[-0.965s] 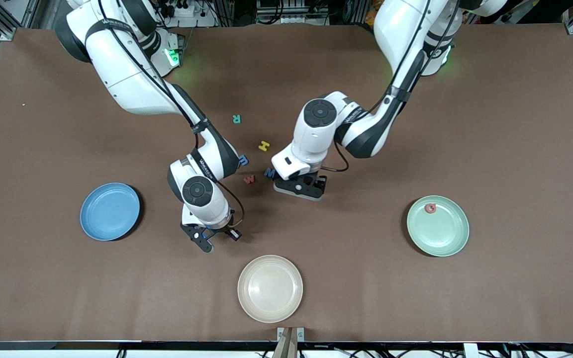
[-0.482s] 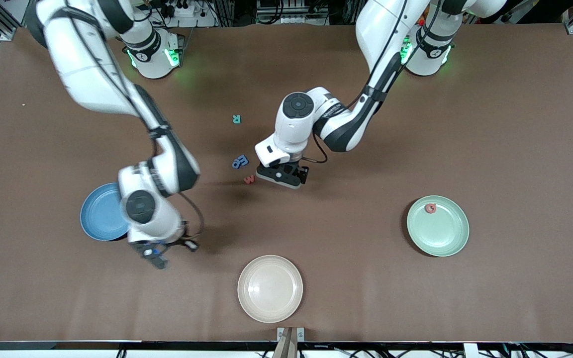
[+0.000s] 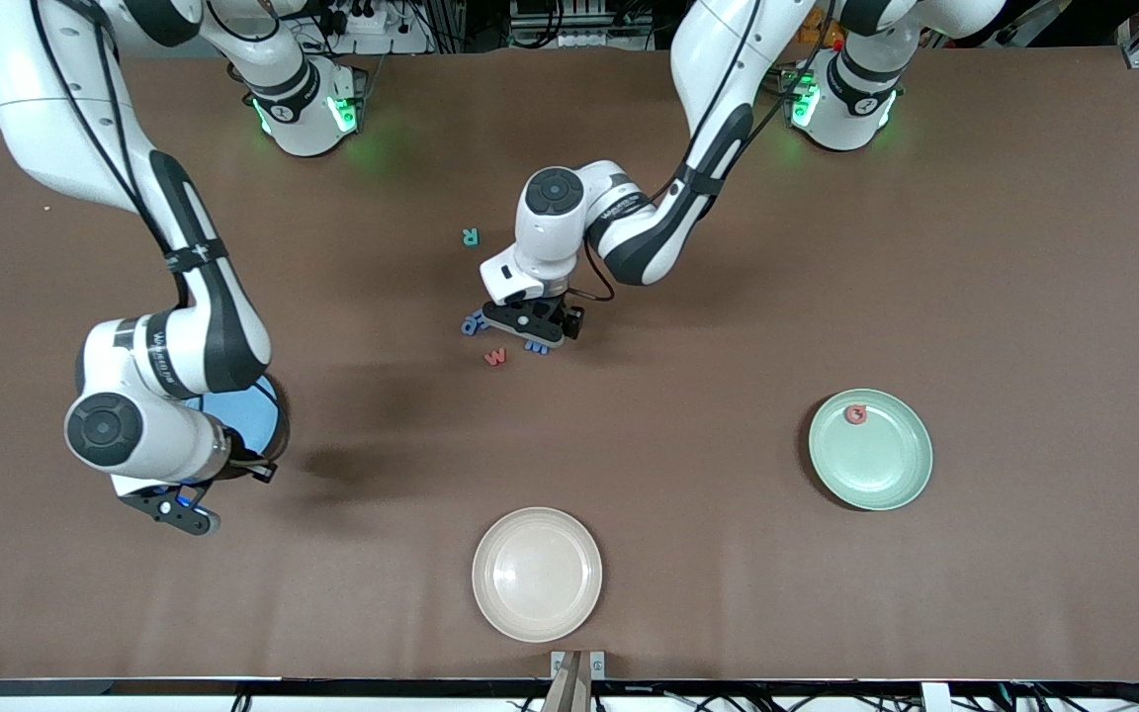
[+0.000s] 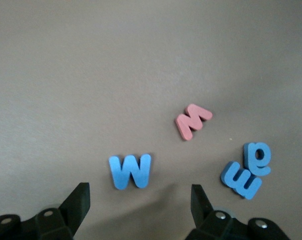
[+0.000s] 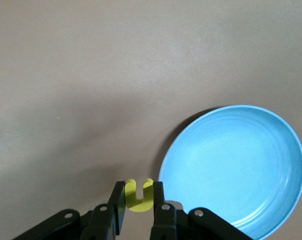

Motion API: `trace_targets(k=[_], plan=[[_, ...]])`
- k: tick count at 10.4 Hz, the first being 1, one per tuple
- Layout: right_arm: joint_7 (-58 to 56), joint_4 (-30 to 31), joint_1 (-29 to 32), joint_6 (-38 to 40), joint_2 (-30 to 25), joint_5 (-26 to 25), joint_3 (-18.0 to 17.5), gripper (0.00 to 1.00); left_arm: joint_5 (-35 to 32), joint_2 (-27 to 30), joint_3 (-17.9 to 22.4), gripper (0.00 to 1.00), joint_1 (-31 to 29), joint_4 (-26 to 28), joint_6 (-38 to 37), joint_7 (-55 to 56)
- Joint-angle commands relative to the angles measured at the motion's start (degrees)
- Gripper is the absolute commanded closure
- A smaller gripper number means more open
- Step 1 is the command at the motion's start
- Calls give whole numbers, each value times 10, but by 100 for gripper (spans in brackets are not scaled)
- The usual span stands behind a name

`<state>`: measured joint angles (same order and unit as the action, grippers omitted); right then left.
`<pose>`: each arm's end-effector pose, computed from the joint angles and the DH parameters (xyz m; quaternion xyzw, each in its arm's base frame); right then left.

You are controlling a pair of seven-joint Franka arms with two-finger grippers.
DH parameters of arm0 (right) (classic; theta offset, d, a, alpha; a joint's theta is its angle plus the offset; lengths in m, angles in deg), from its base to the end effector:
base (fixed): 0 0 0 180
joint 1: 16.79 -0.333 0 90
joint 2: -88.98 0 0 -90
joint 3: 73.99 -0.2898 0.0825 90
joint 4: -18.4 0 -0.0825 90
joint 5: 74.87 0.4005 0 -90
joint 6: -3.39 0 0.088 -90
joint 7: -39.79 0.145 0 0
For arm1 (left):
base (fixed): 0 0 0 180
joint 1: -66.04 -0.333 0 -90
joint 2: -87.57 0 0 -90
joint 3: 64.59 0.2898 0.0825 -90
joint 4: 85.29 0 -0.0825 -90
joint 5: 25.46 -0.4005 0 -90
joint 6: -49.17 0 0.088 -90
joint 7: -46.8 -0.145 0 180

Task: Sort upper and lower case letters into plates
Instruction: 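Drop the u onto the blue plate while the left gripper grasps the W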

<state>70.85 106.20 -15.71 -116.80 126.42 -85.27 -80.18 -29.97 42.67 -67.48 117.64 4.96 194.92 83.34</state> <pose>0.6913 0.0405 0.1994 0.9808 -0.1857 -0.0259 0.0539 0.4199 -0.5816 0.1285 0.9799 -0.1764 0.0710 0.0608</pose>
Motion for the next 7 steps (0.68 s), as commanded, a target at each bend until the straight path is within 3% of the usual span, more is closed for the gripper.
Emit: trace_targets(k=[1,4,5,6,7], plan=[[-48,156,30,-92,-82,-8,-8,100,-13,-30,31,14,28,-19,7,27],[-122,209,69,-124,-107,-8,-8,100,-12,-36,42,18,30,-27,6,24],[-130,208,74,-126,-105,-8,-8,85,-11,-41,44,21,30,-33,6,25],[-130,207,75,-125,-104,-8,-8,35,-11,-45,45,22,30,-38,6,23],[-130,205,75,-126,-101,-8,-8,0,-11,-46,45,26,30,-39,6,25]])
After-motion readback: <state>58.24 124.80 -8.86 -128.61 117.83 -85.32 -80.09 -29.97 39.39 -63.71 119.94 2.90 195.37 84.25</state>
